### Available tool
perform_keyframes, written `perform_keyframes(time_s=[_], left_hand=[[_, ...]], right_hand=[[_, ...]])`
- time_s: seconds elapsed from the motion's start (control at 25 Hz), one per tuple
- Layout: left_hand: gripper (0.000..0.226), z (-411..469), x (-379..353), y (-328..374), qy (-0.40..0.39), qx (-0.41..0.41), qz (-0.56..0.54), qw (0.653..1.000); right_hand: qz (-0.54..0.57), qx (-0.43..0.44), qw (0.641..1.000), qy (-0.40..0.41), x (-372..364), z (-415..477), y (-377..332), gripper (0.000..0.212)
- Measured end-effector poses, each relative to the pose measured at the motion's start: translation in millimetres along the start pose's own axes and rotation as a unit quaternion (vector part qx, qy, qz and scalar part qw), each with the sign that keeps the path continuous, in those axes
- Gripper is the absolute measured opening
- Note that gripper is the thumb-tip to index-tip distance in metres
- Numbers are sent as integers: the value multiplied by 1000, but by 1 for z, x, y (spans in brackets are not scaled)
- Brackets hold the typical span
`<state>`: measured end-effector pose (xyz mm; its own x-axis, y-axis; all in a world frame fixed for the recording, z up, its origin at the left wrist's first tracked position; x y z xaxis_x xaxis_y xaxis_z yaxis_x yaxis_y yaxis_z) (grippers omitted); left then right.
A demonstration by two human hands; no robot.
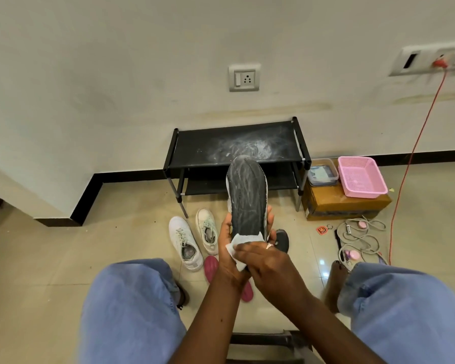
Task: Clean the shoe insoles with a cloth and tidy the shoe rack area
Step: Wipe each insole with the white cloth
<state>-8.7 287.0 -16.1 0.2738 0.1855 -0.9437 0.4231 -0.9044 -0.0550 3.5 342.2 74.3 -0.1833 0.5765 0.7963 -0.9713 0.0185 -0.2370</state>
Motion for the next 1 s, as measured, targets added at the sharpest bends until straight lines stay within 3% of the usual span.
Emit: perform_keyframes(time_s=[0.08,0.24,0.36,0.44,0.6,0.8,1.0], left_hand=[[75,-4,6,2,13,-7,-12,1000],[66,-19,10,-7,39,19,-20,999],[52,-29,0,-9,61,18,13,998],[57,-31,-11,-4,72,9,28,997],[72,-19,-34,15,68,-16,39,997],[63,-20,-41,17,71,-18,36,997],[60,-18,-62,29,63,-18,44,997]], right_hand=[[25,30,999,-22,2,-16,-4,34],[-30,48,998,-20,7,-2,1,18],[-80,-44,996,-3,15,30,7,20],[-65,-81,994,13,19,35,5,20],[23,-21,999,-24,23,18,-5,30],[27,42,999,-19,37,30,-3,32],[-4,-17,1000,4,34,59,-4,24]])
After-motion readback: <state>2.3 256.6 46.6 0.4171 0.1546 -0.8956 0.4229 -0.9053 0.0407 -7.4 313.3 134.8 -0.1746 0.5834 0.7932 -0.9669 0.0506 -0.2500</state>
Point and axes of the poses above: each hand's wrist, its own z-axis towards the middle knuckle, its own x-axis out of the back of the hand, y = z × x, the point moved 8 cm from there along z, towards the middle knuckle, and after that the axes turned 14 degrees about -z, right-handed, at the moved point
